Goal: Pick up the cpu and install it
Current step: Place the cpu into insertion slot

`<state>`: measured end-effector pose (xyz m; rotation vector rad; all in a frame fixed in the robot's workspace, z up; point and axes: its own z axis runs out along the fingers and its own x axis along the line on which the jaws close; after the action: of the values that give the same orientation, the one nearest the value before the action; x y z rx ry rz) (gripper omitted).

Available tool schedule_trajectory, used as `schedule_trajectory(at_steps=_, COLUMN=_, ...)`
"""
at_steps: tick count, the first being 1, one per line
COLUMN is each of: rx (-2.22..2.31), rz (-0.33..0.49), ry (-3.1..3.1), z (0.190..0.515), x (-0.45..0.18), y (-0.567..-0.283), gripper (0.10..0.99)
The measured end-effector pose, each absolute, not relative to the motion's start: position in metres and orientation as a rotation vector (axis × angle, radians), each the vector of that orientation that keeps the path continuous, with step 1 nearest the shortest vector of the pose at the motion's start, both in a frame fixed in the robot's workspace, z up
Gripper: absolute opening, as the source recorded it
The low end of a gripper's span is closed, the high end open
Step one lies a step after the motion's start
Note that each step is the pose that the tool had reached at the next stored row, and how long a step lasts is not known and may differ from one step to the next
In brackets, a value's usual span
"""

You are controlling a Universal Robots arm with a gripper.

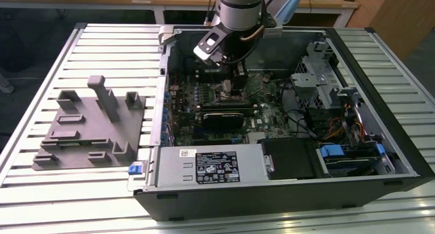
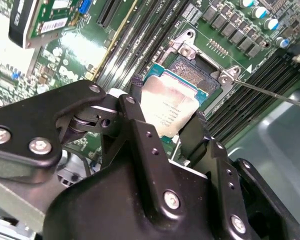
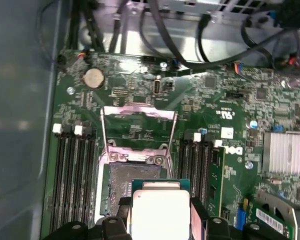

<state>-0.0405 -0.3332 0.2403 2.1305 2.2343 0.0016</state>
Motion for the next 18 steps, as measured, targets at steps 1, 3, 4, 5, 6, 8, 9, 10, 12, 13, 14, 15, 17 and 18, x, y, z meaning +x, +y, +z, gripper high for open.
schedule_trajectory(at_steps=1, rx=2.137, rz=-0.001, ry=2.226, z=0.24, x=-0.04, y=-0.333, gripper=0.545)
schedule_trajectory(at_steps=3, rx=2.141, rz=-0.003, ry=2.22, z=0.239, x=-0.04, y=-0.332, gripper=0.545)
schedule_trajectory(at_steps=4, rx=2.14, rz=-0.006, ry=2.219, z=0.239, x=-0.04, y=-0.332, gripper=0.545)
schedule_trajectory(at_steps=5, rx=2.139, rz=-0.009, ry=2.218, z=0.239, x=-0.04, y=-0.332, gripper=0.545)
schedule_trajectory(at_steps=6, rx=2.138, rz=-0.011, ry=2.217, z=0.238, x=-0.04, y=-0.331, gripper=0.545)
schedule_trajectory(at_steps=8, rx=2.136, rz=-0.014, ry=2.215, z=0.237, x=-0.039, y=-0.331, gripper=0.545)
schedule_trajectory(at_steps=9, rx=2.136, rz=-0.015, ry=2.215, z=0.236, x=-0.039, y=-0.33, gripper=0.545)
schedule_trajectory(at_steps=10, rx=2.135, rz=-0.015, ry=2.215, z=0.235, x=-0.039, y=-0.33, gripper=0.545)
schedule_trajectory(at_steps=12, rx=2.133, rz=-0.015, ry=2.218, z=0.233, x=-0.039, y=-0.33, gripper=0.545)
schedule_trajectory(at_steps=13, rx=2.13, rz=-0.015, ry=2.22, z=0.231, x=-0.039, y=-0.33, gripper=0.545)
schedule_trajectory(at_steps=14, rx=2.127, rz=-0.014, ry=2.224, z=0.23, x=-0.039, y=-0.329, gripper=0.545)
schedule_trajectory(at_steps=15, rx=2.122, rz=-0.014, ry=2.227, z=0.23, x=-0.039, y=-0.329, gripper=0.545)
schedule_trajectory(at_steps=17, rx=2.115, rz=-0.014, ry=2.234, z=0.228, x=-0.039, y=-0.327, gripper=0.545)
schedule_trajectory(at_steps=18, rx=2.112, rz=-0.013, ry=2.237, z=0.228, x=-0.039, y=-0.326, gripper=0.545)
